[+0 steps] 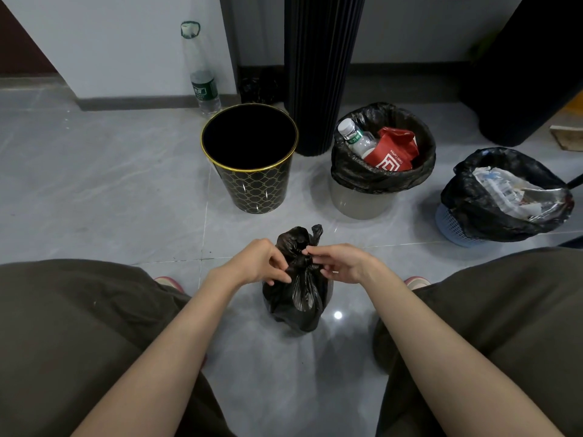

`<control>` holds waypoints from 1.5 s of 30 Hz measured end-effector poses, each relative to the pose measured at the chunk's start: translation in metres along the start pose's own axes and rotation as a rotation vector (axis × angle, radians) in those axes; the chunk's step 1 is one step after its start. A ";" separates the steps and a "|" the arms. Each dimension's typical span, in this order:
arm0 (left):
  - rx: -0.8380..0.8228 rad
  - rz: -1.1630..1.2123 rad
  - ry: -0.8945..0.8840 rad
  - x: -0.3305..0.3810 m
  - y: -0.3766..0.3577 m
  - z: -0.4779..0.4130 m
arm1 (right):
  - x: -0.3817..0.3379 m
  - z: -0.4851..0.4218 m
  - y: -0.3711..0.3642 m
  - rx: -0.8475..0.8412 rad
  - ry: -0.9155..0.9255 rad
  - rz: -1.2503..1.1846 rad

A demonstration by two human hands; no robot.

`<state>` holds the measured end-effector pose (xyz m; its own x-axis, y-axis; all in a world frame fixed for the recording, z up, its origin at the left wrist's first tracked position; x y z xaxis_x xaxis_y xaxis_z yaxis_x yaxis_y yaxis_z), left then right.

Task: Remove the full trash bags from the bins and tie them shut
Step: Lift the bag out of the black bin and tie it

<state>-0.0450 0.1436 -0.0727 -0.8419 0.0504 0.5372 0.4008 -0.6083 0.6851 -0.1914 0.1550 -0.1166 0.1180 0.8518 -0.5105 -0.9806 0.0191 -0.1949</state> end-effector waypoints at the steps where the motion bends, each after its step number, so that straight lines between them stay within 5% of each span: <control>1: -0.014 -0.015 0.007 -0.001 -0.003 0.000 | 0.001 -0.001 0.000 -0.002 0.000 -0.017; 9: 0.017 -0.254 0.048 -0.014 -0.002 -0.003 | -0.004 -0.009 0.000 -0.017 0.131 0.012; 15: 0.047 0.175 0.127 -0.004 0.000 -0.008 | -0.010 -0.012 0.001 0.006 0.223 -0.001; 20: 0.238 -0.273 0.037 0.006 0.004 -0.007 | -0.010 -0.011 -0.001 0.000 0.216 0.012; 26: 0.487 -0.326 -0.005 0.011 0.010 0.001 | -0.010 -0.011 0.002 0.017 0.228 0.001; 31: 0.609 -0.441 -0.279 0.023 0.007 0.014 | -0.006 -0.010 0.003 0.001 0.171 -0.065; 38: 0.599 -0.459 -0.310 0.022 0.003 0.014 | -0.002 -0.010 0.000 -0.045 0.082 -0.074; 45: 0.458 -0.439 -0.172 0.011 -0.003 0.004 | -0.026 -0.002 -0.002 0.074 0.400 0.274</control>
<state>-0.0542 0.1493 -0.0663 -0.9079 0.3659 0.2047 0.1781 -0.1052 0.9784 -0.1917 0.1321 -0.1050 -0.1098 0.5633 -0.8189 -0.9907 -0.1282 0.0447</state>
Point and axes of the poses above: each hand's wrist, its own z-axis away from the middle knuckle, its own y-axis out of the back of the hand, x = y × z, the point moved 9 cm from there along -z, towards the middle knuckle, and after that the axes turned 15 degrees about -z, right-handed, at the moved point
